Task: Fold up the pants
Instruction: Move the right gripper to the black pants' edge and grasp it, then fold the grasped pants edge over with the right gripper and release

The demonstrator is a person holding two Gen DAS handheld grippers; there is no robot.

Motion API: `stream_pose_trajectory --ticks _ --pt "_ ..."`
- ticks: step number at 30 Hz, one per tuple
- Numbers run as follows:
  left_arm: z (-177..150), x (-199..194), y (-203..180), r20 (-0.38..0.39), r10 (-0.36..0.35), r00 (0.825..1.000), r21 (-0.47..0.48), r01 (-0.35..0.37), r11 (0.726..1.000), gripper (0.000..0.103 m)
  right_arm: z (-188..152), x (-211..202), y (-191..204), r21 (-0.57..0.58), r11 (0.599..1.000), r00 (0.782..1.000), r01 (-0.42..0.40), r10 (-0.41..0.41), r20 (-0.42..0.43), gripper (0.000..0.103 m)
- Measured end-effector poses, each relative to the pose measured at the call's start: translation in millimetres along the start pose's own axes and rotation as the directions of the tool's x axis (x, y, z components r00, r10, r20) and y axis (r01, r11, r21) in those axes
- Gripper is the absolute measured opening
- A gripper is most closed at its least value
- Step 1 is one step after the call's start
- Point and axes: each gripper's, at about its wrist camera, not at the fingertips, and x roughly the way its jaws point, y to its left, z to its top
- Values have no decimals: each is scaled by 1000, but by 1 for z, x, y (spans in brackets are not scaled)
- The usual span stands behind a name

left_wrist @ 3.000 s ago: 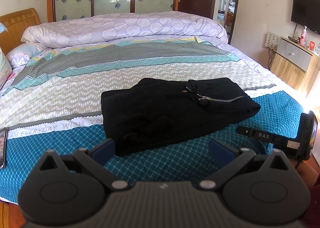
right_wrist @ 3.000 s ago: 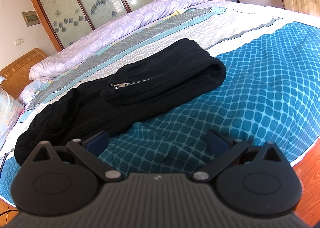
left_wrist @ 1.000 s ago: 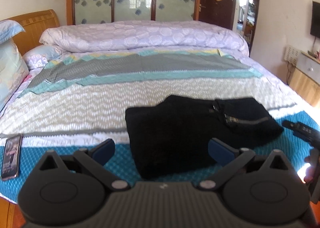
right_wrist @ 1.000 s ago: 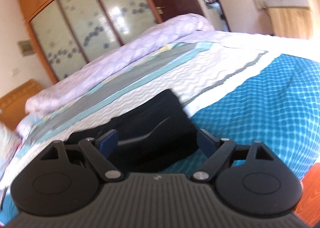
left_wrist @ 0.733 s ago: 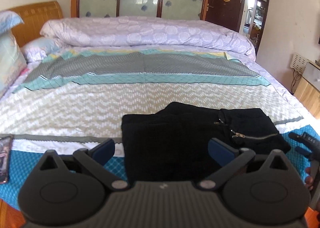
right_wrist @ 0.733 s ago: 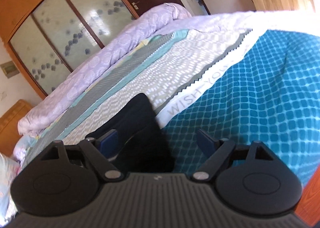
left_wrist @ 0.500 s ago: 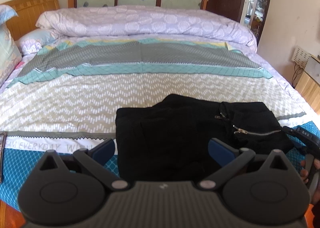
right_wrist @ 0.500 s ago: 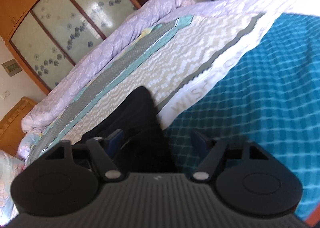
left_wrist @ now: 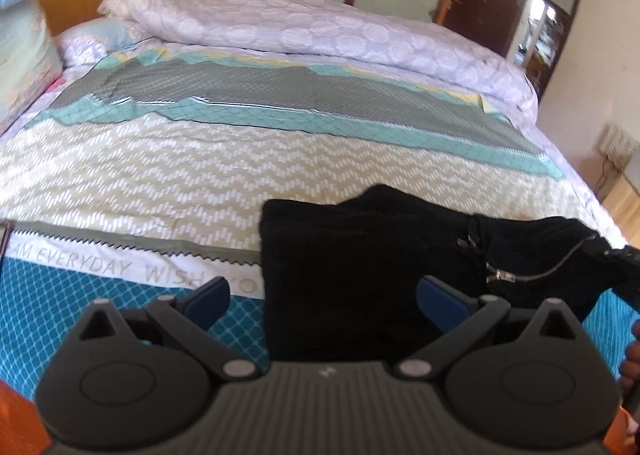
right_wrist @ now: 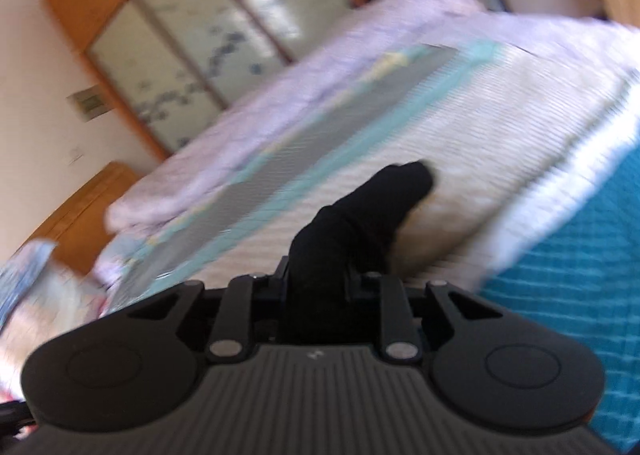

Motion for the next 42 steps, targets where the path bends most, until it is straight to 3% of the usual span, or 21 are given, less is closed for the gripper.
stream_pose_trajectory --ticks 5,9,11,14,16,17,19,21,23,25,27,28,29,32,35,37,42 --pt "-1 -12 38 43 27 999 -92 -23 996 103 -16 16 102 -176 966 980 -188 173 -94 25" --pt "-3 -21 71 55 70 996 -169 -59 984 103 -63 47 172 -280 898 926 -341 270 -263 25" --pt "-5 -24 84 55 89 995 -197 -76 977 103 -98 65 199 -357 857 904 -372 246 -350 27" --pt "-7 -24 95 44 107 993 -213 -96 972 103 -151 93 216 -476 775 870 -415 184 -458 47" --pt "-8 -23 98 40 103 994 -218 -92 972 103 -155 81 215 -529 749 895 -400 195 -401 52" --pt "-8 -23 99 41 98 994 -216 -87 973 103 -147 71 211 -509 749 888 -424 234 -397 63" --pt "-8 -19 96 37 89 995 -202 -80 976 103 -126 53 195 -432 772 871 -466 314 -377 68" --pt "-9 -11 92 25 66 997 -195 -60 979 103 -104 39 172 -394 816 897 -422 312 -314 68" --pt "-8 -2 86 12 30 999 -197 -27 980 103 -91 27 152 -364 870 935 -333 253 -248 68" --pt "-3 5 77 8 -15 1000 -201 16 980 103 -78 19 123 -315 916 959 -247 186 -213 66" --pt "2 12 67 10 -41 999 -190 42 981 103 -74 18 99 -250 950 966 -189 135 -219 43" --pt "4 16 62 10 -40 999 -178 41 983 103 -71 19 88 -215 963 966 -163 112 -232 36" --pt "6 21 56 9 -35 999 -160 36 986 103 -73 24 82 -182 972 965 -149 102 -243 27" --pt "3 39 45 -35 12 999 -110 -16 994 103 -88 33 74 -125 978 946 -170 126 -299 25" --pt "-15 58 34 -91 132 987 25 -130 991 103 -124 60 82 -139 971 861 -195 102 -498 25" --pt "-27 58 33 -84 141 986 32 -139 990 103 -137 51 90 -192 957 883 -216 108 -458 27" --pt "-21 50 36 -94 134 986 28 -132 991 103 -124 41 84 -119 964 884 -236 162 -439 27"
